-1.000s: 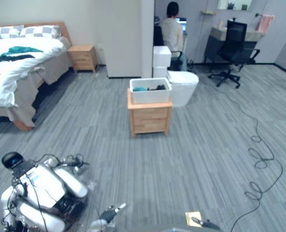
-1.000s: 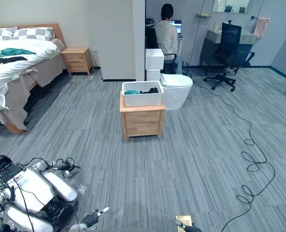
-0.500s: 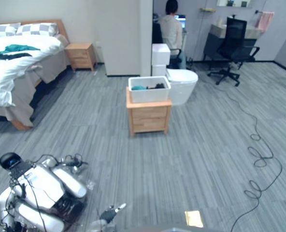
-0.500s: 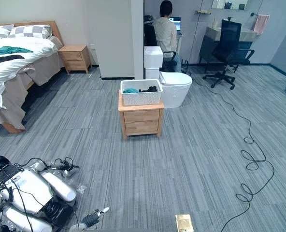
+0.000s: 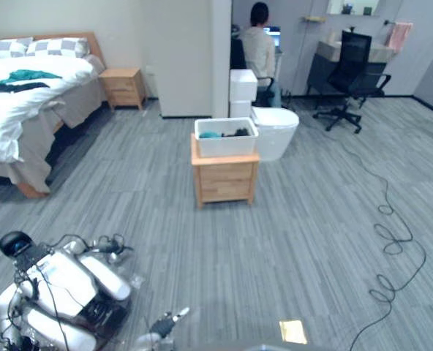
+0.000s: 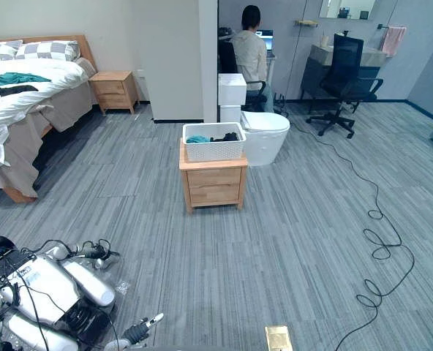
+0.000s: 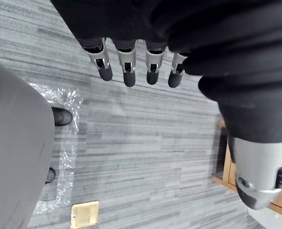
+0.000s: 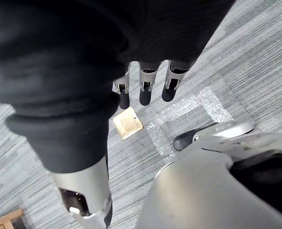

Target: Pick up the laundry basket with both hands and put the clothes into the washing machine.

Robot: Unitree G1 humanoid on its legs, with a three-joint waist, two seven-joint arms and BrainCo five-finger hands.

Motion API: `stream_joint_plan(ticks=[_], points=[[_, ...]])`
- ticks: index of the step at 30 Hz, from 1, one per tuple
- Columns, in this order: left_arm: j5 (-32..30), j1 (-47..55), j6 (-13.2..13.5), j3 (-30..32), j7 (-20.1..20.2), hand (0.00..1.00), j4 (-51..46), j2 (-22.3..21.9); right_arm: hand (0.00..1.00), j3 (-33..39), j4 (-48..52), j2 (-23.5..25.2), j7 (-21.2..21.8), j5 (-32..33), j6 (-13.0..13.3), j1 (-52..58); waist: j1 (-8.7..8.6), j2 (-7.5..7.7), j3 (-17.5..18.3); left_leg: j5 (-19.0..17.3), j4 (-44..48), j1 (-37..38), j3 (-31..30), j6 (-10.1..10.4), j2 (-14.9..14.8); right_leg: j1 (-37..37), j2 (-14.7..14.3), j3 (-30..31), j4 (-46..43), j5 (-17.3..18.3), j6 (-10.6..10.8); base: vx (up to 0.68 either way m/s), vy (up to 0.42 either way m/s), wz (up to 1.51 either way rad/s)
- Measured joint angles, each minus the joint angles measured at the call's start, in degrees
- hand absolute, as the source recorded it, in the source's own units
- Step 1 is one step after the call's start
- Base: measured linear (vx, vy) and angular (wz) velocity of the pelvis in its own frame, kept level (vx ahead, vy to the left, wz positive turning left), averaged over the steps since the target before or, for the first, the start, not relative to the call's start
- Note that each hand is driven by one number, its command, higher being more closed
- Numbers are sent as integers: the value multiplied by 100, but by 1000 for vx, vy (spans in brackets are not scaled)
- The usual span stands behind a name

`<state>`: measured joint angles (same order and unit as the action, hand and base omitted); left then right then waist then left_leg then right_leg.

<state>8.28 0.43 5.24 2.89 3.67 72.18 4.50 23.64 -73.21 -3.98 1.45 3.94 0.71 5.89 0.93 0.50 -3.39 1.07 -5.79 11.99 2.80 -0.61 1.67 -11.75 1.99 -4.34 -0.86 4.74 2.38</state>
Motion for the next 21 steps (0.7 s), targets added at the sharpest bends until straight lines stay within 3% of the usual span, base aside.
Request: stream_joint_plan(ticks=[8,10,11,13,14,16,17,20,21], points=[[10,-12,2,-5,1,0,-12,20,0,-208,-8,-54,10,-2,-10,-81,13,-12,-37,-32,-1,-59,223,9,-34,184,-36,225,-106,-15,-23,-4,-3,-13],[8,-17,2,-4,3,0,-20,18,0,-228,13,-73,7,5,-11,-115,7,-14,-53,-55,1,-155,276,-23,-15,441,-12,279,-411,137,51,-28,-9,-16],[7,-34,1,-2,5,0,-61,27,0,-225,44,-69,4,14,-16,-141,4,65,-101,-78,3,-208,247,-57,51,669,61,260,-792,352,83,-8,6,17],[6,-55,-4,-5,8,0,-144,82,0,-220,103,-35,-2,86,-18,-142,-6,154,-236,-147,3,-225,245,-158,232,965,331,135,-1571,774,342,10,13,40],[4,-59,-13,1,16,0,-209,78,0,-209,191,-3,-2,202,-2,-83,-4,190,-289,-173,3,-225,250,-195,310,1184,506,85,-2150,962,597,34,10,38],[-4,-156,-83,227,9,0,-309,47,0,-209,407,19,17,409,12,-40,5,228,-491,-253,95,-80,252,-314,439,2414,838,-11,-4660,852,82,98,4,32],[-4,-175,-102,230,7,0,-352,51,0,-204,413,38,18,490,16,-47,-2,191,-590,-305,145,31,223,-388,415,2503,859,-56,-4962,891,95,162,12,21],[-21,-171,-132,165,5,0,-419,48,0,-79,380,99,20,565,10,-43,-14,182,-696,-594,344,181,190,-446,162,2801,827,-508,-4545,933,107,160,6,3],[-62,-206,-158,157,5,0,-412,61,0,119,373,136,18,565,10,-41,-42,133,-690,-749,478,156,161,-364,-10,2840,703,-697,-3607,809,154,275,-77,9]])
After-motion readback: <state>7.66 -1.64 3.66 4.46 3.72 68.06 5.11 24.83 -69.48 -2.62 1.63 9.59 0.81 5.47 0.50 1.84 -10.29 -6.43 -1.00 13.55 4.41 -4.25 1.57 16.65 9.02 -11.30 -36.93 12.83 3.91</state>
